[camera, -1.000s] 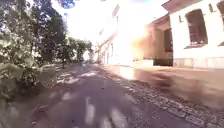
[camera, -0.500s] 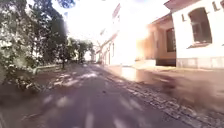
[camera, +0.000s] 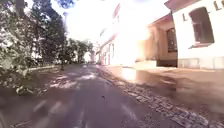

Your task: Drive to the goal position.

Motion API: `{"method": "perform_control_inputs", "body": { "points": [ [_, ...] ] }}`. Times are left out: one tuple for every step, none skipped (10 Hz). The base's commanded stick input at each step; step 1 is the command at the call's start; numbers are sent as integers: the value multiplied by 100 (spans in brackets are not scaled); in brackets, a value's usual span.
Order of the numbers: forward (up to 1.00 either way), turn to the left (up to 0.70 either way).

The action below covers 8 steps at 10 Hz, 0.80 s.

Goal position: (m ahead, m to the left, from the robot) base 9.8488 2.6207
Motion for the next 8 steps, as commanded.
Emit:
{"method": "perform_control_inputs", "body": {
  "points": [
    [50,0],
    [50,0],
    [50,0],
    [50,0],
    [50,0],
    [50,0],
    [50,0],
    [50,0]
  ]
}}
